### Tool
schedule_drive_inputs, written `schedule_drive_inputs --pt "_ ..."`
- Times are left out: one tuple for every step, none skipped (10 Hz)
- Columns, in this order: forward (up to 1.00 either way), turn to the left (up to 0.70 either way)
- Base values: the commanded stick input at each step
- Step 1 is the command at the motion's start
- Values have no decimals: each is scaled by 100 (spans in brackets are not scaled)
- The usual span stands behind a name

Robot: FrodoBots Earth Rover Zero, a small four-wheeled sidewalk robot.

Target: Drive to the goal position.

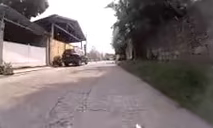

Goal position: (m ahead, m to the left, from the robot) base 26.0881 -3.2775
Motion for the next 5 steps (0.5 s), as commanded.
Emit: schedule_drive_inputs --pt "85 0" --pt "85 0" --pt "85 0" --pt "85 0" --pt "85 0"
